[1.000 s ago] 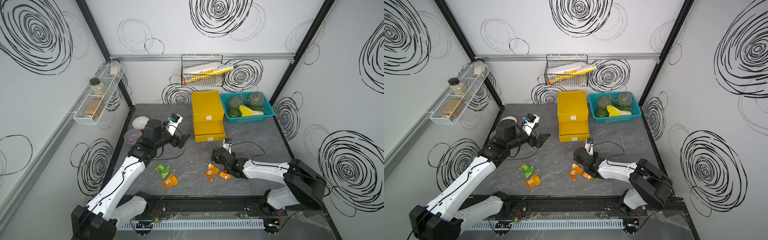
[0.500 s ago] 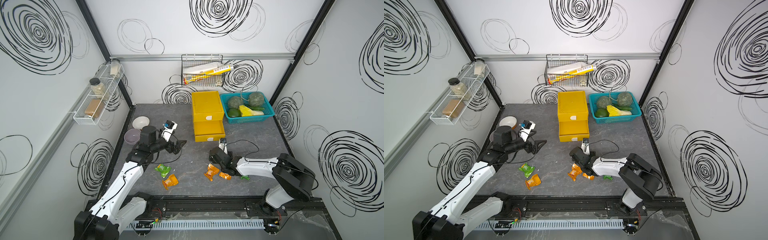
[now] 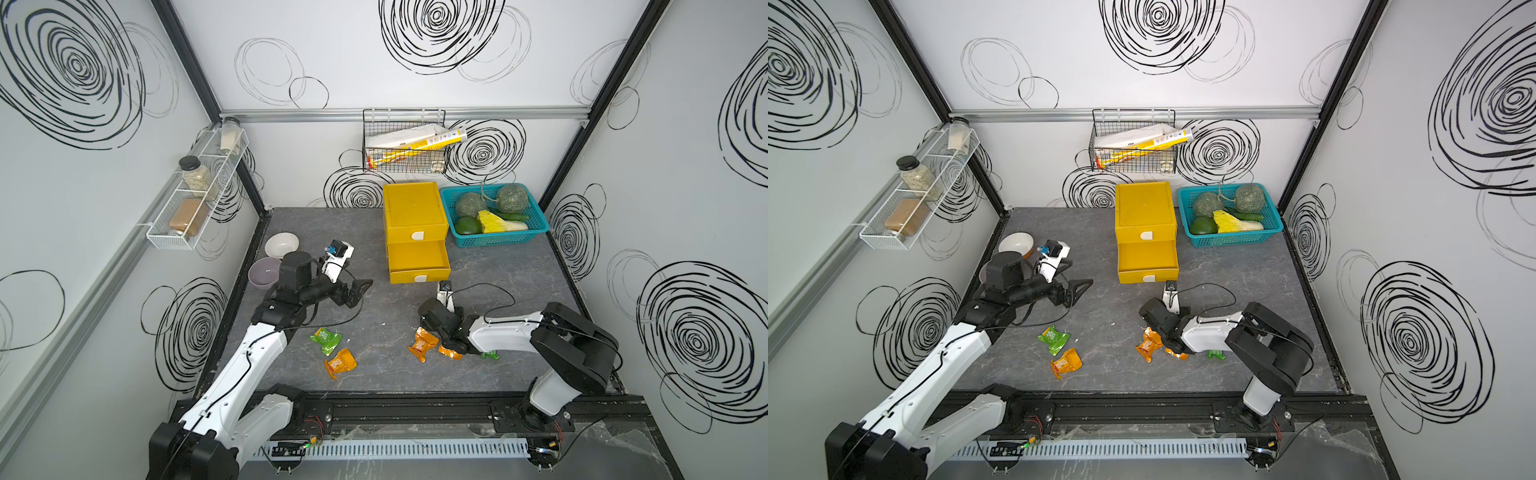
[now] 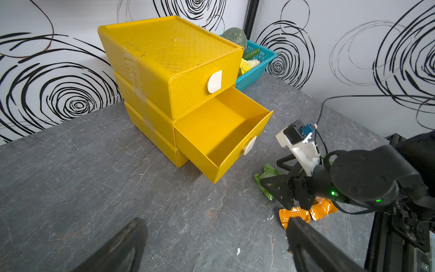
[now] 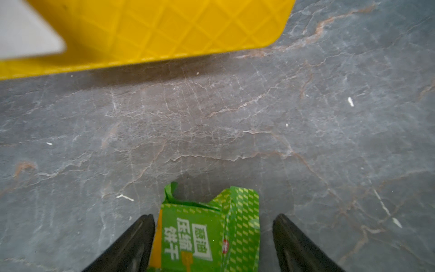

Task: Place the cookies into the drawer by color
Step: Pick up the cookie at the center of the board.

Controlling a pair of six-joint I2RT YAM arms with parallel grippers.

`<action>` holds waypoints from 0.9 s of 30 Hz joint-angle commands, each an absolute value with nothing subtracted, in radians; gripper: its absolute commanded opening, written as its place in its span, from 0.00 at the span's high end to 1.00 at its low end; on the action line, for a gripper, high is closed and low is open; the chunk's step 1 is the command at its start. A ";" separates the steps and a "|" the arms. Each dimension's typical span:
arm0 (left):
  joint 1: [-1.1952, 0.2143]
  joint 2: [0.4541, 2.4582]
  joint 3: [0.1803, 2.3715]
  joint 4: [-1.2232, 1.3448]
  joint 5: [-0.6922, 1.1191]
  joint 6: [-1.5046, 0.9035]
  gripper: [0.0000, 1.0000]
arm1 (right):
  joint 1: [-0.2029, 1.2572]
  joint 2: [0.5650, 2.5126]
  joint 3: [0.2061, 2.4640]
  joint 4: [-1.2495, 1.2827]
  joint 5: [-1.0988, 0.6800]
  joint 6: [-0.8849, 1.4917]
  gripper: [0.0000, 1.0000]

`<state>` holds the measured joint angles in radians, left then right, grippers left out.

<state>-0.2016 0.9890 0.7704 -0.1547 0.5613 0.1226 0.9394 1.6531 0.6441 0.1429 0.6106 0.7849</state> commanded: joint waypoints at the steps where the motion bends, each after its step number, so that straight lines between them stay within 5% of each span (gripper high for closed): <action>1: -0.194 0.980 0.778 -0.121 0.567 0.126 0.01 | 0.946 1.682 0.632 0.152 0.631 0.793 0.19; 14: -0.191 0.963 0.763 -0.114 0.575 0.128 0.01 | 0.946 1.689 0.576 0.202 0.599 0.772 0.46; 19: -0.188 0.954 0.752 -0.097 0.581 0.128 0.01 | 0.946 1.634 0.545 0.239 0.584 0.752 0.64; 27: -0.182 0.952 0.753 -0.101 0.583 0.128 0.01 | 0.946 1.537 0.516 0.215 0.596 0.746 0.69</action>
<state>-0.1932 0.9695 0.7609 -0.1543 0.5617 0.1234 0.9394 1.5818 0.5388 0.2287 0.5903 0.7544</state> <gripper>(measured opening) 0.991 0.443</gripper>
